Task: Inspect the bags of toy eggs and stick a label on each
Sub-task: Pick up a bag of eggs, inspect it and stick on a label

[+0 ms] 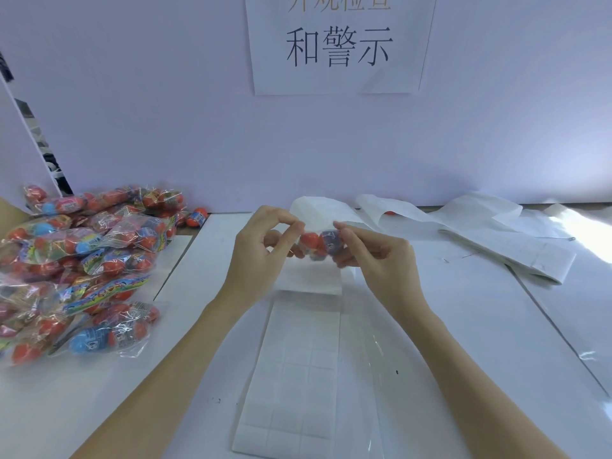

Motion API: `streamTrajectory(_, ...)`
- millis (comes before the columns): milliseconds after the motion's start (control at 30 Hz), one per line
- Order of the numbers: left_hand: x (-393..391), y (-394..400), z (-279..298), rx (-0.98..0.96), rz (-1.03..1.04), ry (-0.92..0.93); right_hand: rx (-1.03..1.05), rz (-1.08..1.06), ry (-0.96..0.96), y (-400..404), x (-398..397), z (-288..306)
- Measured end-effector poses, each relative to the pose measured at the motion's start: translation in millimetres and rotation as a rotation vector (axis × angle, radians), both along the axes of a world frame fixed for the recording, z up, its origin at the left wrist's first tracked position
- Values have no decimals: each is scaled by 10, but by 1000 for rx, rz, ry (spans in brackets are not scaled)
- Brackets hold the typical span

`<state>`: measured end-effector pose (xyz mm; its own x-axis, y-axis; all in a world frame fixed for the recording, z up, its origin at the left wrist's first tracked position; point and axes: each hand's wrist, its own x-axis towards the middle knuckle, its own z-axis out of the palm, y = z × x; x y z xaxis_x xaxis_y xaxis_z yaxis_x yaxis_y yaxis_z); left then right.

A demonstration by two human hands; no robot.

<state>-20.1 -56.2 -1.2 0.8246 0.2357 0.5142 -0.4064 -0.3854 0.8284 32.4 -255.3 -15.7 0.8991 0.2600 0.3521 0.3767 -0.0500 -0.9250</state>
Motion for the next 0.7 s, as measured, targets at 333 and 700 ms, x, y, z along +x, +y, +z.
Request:
streamTrajectory(333,65,-26,-80,-532,-96,294,290,258,318,-33,67,-22)
streamTrajectory(700,37,8,-84,-270,-106,326,259,222,382,10,33,-10)
